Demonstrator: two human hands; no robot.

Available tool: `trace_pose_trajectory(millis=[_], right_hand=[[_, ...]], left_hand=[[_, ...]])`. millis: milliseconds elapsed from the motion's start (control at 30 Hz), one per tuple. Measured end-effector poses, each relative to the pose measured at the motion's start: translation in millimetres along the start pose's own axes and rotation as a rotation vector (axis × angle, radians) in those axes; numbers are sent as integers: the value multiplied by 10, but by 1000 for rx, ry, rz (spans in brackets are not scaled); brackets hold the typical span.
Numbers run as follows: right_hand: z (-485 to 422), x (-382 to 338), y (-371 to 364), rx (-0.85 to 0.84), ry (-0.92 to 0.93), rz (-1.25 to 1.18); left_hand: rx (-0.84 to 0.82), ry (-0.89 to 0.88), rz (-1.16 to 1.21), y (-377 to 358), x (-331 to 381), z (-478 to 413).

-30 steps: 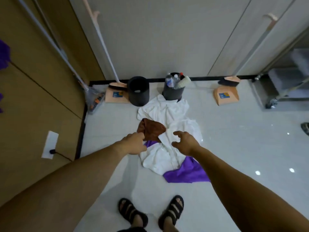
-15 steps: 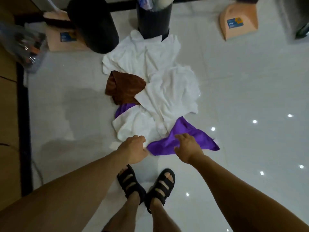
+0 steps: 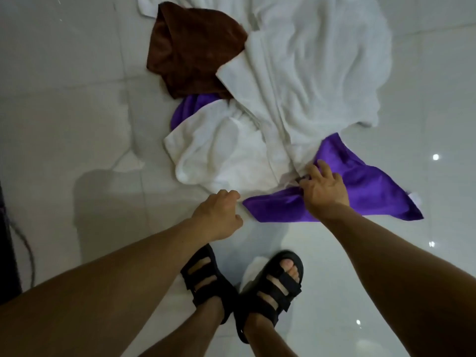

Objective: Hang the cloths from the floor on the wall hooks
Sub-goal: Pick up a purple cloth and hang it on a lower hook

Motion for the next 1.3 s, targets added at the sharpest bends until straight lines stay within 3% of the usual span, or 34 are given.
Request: trace_pose_trajectory(millis=[100, 267, 333, 400, 600, 667, 867, 1000, 1067, 1167, 1300], right_hand=[[304, -84, 364, 111, 56, -107], [1152, -506, 1759, 428, 474, -224], [1477, -597, 2424, 541, 533, -233], [1761, -654, 3052, 598, 536, -236], [2355, -922, 4588, 351, 478, -80], [2551, -1080, 5061, 373, 513, 18], [2978, -1411, 6538, 545, 536, -19], [3269, -1661, 7374, 585, 593, -227], [3332, -1724, 7714, 664, 590, -212], [3371, -1798, 8168, 653, 592, -204], [3526, -1920, 8703, 713, 623, -151]], left_hand=[[8, -3, 3, 176, 84, 271], [78, -231, 79, 1025, 645, 1083], [106, -331, 22, 1460, 884, 1467], [237, -410, -18, 1984, 1054, 1881], [564, -494, -291, 3482, 1026, 3387], [669, -511, -368, 3924, 923, 3893], [737, -290, -465, 5059, 271, 5094], [810, -189, -281, 5590, -47, 5787], [834, -131, -164, 5767, -170, 6050], [868, -25, -50, 5900, -385, 6462], [897, 160, -22, 5982, -700, 6994]])
Point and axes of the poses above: each hand's wrist, its own z-axis away from the middle knuckle, its own y-axis out of the back of the hand, x = y × z, the point moved 6 cm from there along -z, towards the middle knuckle, and after that the axes turned 6 degrees about y, right-handed, at the moved point
